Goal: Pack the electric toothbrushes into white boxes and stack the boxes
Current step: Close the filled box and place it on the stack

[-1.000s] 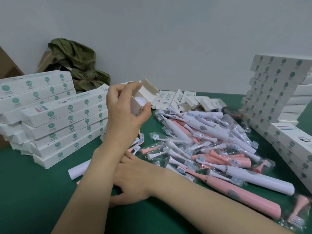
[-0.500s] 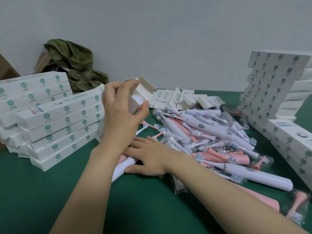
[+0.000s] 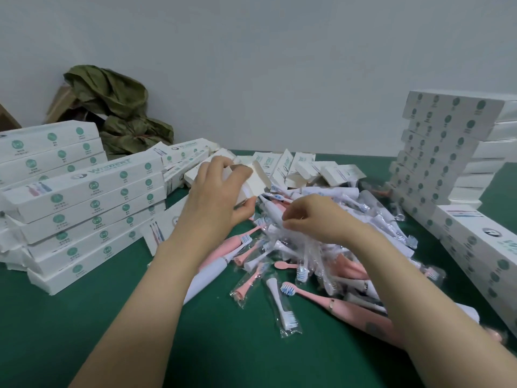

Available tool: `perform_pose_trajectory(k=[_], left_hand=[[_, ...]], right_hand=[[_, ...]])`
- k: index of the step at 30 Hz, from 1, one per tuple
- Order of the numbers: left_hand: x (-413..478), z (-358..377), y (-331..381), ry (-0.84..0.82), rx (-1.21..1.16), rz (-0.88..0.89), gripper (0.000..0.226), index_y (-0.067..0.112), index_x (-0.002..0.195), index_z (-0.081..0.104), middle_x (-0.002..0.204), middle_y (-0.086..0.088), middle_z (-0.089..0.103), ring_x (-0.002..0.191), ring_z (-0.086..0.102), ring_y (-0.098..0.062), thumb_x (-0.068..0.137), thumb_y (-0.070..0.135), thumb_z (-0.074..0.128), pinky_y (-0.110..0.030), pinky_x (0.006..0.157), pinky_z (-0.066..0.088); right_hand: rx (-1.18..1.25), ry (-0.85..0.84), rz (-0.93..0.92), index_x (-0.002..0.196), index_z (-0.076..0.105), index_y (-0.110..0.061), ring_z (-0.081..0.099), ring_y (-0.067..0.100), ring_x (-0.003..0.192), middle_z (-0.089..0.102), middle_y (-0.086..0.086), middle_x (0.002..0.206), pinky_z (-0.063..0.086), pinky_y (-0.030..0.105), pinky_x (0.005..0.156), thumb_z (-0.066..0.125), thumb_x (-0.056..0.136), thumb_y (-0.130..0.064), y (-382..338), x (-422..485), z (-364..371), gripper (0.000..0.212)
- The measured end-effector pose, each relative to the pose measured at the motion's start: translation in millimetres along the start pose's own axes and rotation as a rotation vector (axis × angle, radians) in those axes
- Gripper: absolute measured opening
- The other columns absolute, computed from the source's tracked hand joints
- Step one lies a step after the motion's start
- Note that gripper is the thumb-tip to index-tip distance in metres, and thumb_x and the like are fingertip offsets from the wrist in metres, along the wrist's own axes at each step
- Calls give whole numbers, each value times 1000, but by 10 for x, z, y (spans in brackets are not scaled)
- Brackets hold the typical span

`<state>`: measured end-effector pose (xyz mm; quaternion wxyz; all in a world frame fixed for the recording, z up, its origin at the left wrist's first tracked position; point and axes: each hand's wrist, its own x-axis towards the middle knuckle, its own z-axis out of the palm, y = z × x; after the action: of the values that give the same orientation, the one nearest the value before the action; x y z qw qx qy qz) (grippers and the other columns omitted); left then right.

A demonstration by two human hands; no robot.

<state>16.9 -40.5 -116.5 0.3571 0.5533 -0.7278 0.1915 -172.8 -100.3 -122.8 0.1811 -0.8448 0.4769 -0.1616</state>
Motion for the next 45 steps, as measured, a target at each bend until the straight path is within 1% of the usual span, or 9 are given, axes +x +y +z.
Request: perform_pose_trajectory(k=[7,11,18,23,25,28,32,37,45], left_hand=[[-111,0,-54,36,44,10,40,-1,109,64,104,-24,55,94,51,-43,71,7,76,-43,77,42],[-196,9,-121,-12,-22,-32,52,3,115,62,104,-13,56,97,49,-32,67,12,81,-28,85,31],[-199,-33,-110,126,-132,-43,55,4,117,61,102,-8,55,98,45,-20,67,19,76,-14,83,26],[-192,-94,-36,235,-324,-102,49,36,111,59,99,10,48,95,48,-16,64,28,67,-22,79,40],[-197,-99,-67,247,-281,-139,56,23,116,62,103,12,46,100,45,-12,62,22,75,-14,84,34],[-190,-104,-102,221,-230,-132,68,9,125,57,109,6,47,103,44,-9,61,16,79,-9,87,30],[-185,-87,-80,196,-226,-75,64,7,125,56,110,5,50,104,46,-12,66,25,73,-7,93,30],[-188,-61,-88,160,-233,-77,66,8,127,55,110,4,52,105,46,-13,66,28,73,-7,93,28],[-199,9,24,62,-257,-34,68,3,127,54,109,-6,57,103,47,-18,64,23,71,-27,89,37]], right_hand=[[-44,-116,33,84,66,-21,50,1,56,58,-13,68,36,14,51,78,76,-31,-82,108,14,17],[418,-46,-29,79,68,-7,48,10,59,59,-1,67,41,23,63,72,81,-30,-54,23,-182,23],[1303,20,-121,77,55,-4,51,9,47,54,-1,56,43,17,44,52,93,-5,-574,-81,-301,16],[1489,-218,-267,76,65,-5,67,22,75,69,11,79,59,36,75,45,98,-8,-925,-166,-112,30],[1512,-122,-211,76,64,-8,68,24,73,70,10,76,58,39,75,40,100,-9,-953,-148,-89,34],[1305,53,-180,100,56,-14,60,16,59,60,6,68,58,31,64,43,101,-12,-874,-106,-93,13],[521,248,-284,118,60,-32,42,2,56,52,-1,68,37,10,59,61,91,-20,-737,-41,-51,29],[430,343,-260,71,59,-20,47,0,56,57,-9,63,40,16,58,79,75,-21,-696,-35,-126,20],[-35,408,-320,90,76,-10,55,19,77,63,9,86,39,22,69,65,83,-10,-857,-62,-83,12]])
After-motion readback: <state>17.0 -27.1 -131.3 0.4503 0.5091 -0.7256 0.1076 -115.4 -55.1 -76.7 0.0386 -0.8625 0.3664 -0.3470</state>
